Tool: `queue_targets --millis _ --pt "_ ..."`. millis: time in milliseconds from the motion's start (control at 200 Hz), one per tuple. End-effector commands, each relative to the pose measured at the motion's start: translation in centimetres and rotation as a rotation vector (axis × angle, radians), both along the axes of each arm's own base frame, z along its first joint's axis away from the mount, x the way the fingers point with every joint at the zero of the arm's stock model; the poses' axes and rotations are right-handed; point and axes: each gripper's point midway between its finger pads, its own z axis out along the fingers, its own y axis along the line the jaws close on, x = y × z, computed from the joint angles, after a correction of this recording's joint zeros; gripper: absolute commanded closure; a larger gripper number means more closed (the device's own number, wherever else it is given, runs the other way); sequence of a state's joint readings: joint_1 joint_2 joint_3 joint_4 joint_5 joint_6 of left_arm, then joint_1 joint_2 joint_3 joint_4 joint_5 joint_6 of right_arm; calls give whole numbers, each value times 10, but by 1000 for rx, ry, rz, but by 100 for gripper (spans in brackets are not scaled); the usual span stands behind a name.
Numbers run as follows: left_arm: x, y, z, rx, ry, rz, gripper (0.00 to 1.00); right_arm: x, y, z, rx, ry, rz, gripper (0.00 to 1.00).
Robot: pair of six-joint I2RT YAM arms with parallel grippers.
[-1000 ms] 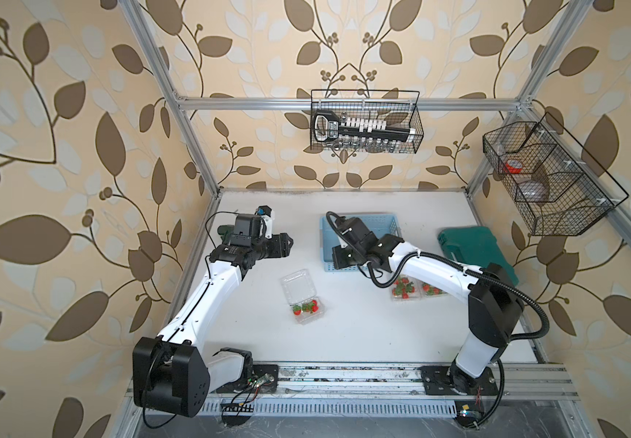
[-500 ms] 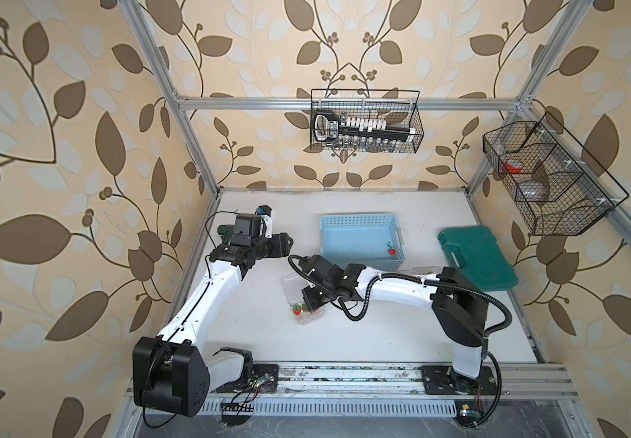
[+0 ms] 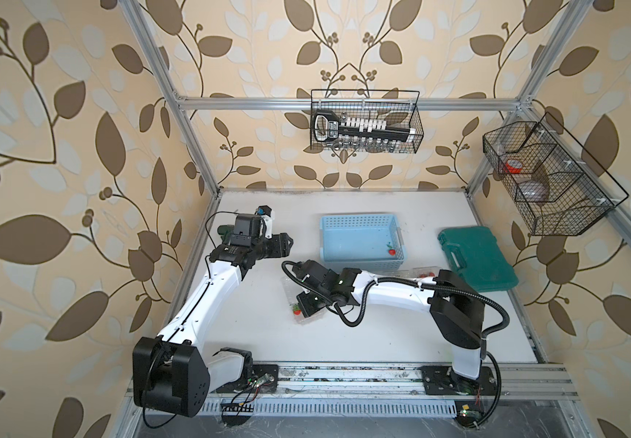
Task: Pack strawberries into containers
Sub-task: Place the strawberry in the packing box, then pick up the strawberry from the basket.
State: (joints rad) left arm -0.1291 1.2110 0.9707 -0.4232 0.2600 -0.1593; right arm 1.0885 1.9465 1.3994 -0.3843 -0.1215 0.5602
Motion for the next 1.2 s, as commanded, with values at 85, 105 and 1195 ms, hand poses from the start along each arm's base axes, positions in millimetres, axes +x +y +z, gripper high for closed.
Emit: queue_targets --millis 85,105,1195 --pt "2 2 19 -3 -56 -3 30 -7 2 9 -7 -9 27 80" --pt "3 2 19 -2 -56 -3 30 -6 1 10 -9 -14 26 79" --pt "2 0 21 -10 -59 -10 29 212 -327 7 -837 -156 -524 52"
